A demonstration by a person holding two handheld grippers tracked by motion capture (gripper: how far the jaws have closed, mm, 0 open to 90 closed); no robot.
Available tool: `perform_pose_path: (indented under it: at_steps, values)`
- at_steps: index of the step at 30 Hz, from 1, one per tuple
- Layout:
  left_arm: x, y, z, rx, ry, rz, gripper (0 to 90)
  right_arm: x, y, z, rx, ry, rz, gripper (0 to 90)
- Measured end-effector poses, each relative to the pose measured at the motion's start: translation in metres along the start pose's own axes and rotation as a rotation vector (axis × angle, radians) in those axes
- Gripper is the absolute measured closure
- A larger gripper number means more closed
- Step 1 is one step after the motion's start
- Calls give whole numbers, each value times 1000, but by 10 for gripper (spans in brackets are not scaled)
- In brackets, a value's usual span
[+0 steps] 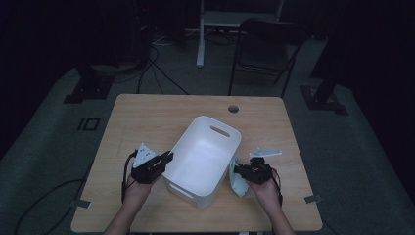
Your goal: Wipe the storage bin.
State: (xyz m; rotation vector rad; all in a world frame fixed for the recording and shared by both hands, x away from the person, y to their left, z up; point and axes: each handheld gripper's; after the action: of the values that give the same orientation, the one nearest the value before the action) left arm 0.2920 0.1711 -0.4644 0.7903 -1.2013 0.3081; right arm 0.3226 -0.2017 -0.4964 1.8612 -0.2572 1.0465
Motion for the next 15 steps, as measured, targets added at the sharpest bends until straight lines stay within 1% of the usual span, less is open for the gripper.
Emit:
perform_pose_path:
  at_steps: [3,6,9,11,15]
  values:
    - [0,0,0,2,2,0,837,-2,-4,4,7,-8,-14,840]
    - [0,0,0,6,3,0,838,-5,-10,4,-3,-8,-46,840]
    - [0,0,0,6,8,2,838,-8,-14,5,-11,-8,-64,839]
    - [0,0,0,6,6,2,838,-9,-17,4,-19,1,-74,839]
    - [0,0,0,8,12,5,839,-10,-17,4,-17,-8,-81,840]
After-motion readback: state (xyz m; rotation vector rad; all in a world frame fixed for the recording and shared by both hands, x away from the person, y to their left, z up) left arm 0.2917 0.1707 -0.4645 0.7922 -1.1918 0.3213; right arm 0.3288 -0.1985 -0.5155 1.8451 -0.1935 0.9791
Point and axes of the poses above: each handheld gripper's, and its own axes: y roughly backward along the jaws, x roughly out of its top, z roughly to its right, and after that the axes turned 10 degrees about -x, right-handed
